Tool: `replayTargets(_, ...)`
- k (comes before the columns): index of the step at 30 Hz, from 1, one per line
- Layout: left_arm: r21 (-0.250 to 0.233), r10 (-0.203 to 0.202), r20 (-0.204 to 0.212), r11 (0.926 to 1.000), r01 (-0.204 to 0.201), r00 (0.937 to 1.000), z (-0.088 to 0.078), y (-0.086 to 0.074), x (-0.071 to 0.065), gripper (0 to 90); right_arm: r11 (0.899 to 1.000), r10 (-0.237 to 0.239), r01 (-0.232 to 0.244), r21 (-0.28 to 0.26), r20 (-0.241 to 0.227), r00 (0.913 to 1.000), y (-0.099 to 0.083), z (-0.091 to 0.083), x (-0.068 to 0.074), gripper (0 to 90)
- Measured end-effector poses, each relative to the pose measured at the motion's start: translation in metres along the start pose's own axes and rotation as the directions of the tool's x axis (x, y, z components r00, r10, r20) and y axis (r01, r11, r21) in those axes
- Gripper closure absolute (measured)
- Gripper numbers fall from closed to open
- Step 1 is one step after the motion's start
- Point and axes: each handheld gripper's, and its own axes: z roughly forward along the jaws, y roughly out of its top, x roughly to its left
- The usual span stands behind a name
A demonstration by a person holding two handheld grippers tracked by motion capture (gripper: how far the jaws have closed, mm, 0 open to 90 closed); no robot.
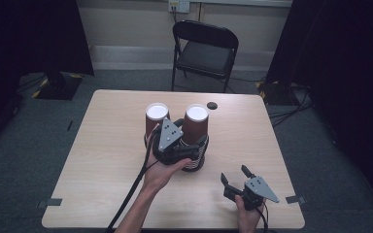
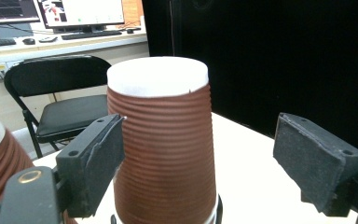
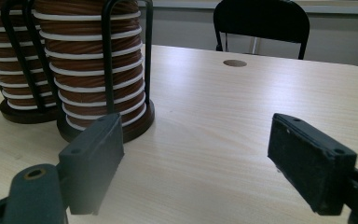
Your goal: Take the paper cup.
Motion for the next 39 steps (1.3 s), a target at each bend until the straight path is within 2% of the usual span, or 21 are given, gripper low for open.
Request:
replayTargets(6, 0.006, -0.003, -0.027, 1.0, 0.003, 0.9996, 0.009, 0.005, 0.003, 16.5, 1.0, -0.001, 0.001, 0.0, -0.001, 1.0, 0.0, 0.0, 0.0, 17.5)
replayTargets(13, 0.034, 0.018, -0.058, 0.9993, -0.017, 0.9981, 0.02, 0.008, 0.005, 16.5, 1.0, -0.005, 0.005, -0.001, -0.003, 1.0, 0.0, 0.0, 0.0, 17.5)
replayTargets(17, 0.044, 0.006, -0.073, 0.999, -0.003, 0.9973, 0.027, 0.01, 0.006, 16.0, 1.0, -0.005, 0.005, 0.002, -0.006, 1.0, 0.0, 0.0, 0.0, 17.5)
replayTargets(18, 0.041, 0.015, -0.07, 0.9991, -0.012, 0.9974, 0.028, 0.011, 0.006, 16.0, 1.0, -0.005, 0.005, 0.002, -0.006, 1.0, 0.0, 0.0, 0.0, 17.5)
replayTargets(23, 0.055, 0.013, -0.083, 0.9984, -0.009, 0.9965, 0.035, 0.014, 0.01, 17.8, 1.0, -0.007, 0.007, 0.002, -0.008, 0.9999, 0.0, 0.0, 0.0, 17.6)
replayTargets(25, 0.075, 0.018, -0.083, 0.9971, -0.012, 0.9964, 0.038, 0.016, 0.01, 19.5, 1.0, -0.009, 0.009, 0.002, -0.008, 0.9999, 0.0, 0.0, 0.0, 17.6)
replayTargets(27, 0.081, 0.013, -0.084, 0.9967, -0.006, 0.9963, 0.04, 0.018, 0.009, 17.1, 1.0, -0.008, 0.008, 0.002, -0.008, 0.9999, 0.0, 0.0, 0.0, 17.6)
replayTargets(32, 0.109, 0.033, -0.091, 0.9938, -0.023, 0.9953, 0.047, 0.02, 0.009, 15.8, 1.0, -0.008, 0.008, 0.002, -0.008, 0.9999, 0.0, 0.0, 0.001, 17.6)
replayTargets(35, 0.119, 0.027, -0.102, 0.9928, -0.015, 0.9945, 0.05, 0.02, 0.009, 15.8, 1.0, -0.006, 0.006, 0.0, -0.008, 1.0, 0.0, 0.0, 0.0, 17.6)
replayTargets(39, 0.143, 0.035, -0.1, 0.9895, -0.02, 0.9944, 0.054, 0.02, 0.011, 18.4, 1.0, -0.005, 0.005, -0.002, -0.007, 1.0, 0.0, 0.0, 0.0, 17.7)
